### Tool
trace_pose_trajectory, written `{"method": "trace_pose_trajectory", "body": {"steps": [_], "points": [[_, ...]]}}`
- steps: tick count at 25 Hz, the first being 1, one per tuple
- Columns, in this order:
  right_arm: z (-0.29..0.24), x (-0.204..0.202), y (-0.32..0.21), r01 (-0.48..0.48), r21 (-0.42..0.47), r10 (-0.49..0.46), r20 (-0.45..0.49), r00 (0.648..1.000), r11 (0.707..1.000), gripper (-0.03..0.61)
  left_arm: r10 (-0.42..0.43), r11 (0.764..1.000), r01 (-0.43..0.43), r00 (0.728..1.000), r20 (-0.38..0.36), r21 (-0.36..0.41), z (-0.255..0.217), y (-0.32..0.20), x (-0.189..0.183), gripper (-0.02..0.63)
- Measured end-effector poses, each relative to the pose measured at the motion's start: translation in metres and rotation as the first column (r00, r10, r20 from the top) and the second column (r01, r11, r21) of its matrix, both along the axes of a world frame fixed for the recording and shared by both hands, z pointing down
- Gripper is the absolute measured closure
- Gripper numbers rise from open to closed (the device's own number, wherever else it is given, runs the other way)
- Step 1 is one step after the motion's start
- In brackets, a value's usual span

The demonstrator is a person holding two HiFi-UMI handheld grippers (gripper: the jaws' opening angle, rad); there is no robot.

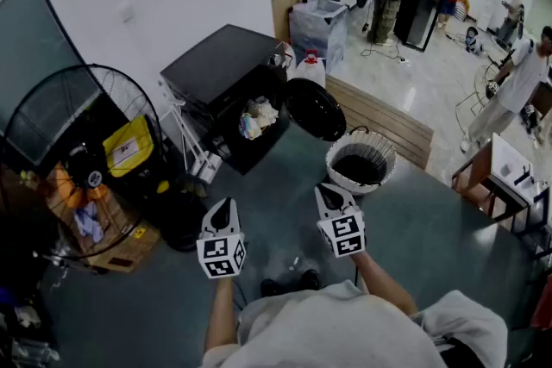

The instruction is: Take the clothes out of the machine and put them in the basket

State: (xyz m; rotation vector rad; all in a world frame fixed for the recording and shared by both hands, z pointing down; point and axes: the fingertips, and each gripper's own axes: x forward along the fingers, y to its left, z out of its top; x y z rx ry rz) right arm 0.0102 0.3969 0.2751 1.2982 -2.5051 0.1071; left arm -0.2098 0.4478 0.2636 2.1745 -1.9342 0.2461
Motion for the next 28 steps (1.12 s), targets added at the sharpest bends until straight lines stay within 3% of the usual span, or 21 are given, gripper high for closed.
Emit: {"method": "trace_pose_trajectory", "body": {"steps": [18,28], "points": [[0.017,0.045,-0.029,0.065,-0.017,-0.065,0.022,0.998,0.998,0.557,-0.061,0.998,0.061,0.998,0.025,-0.008,0.008,-0.027,0.050,0.595],[0.025,0.035,-0.070,0.067,-0.018,-0.067,0.021,0.998,0.998,0.557,-0.049,0.999,0.049,0.999,0.023,-0.021,0.021,-0.071,0.047,0.595]]}}
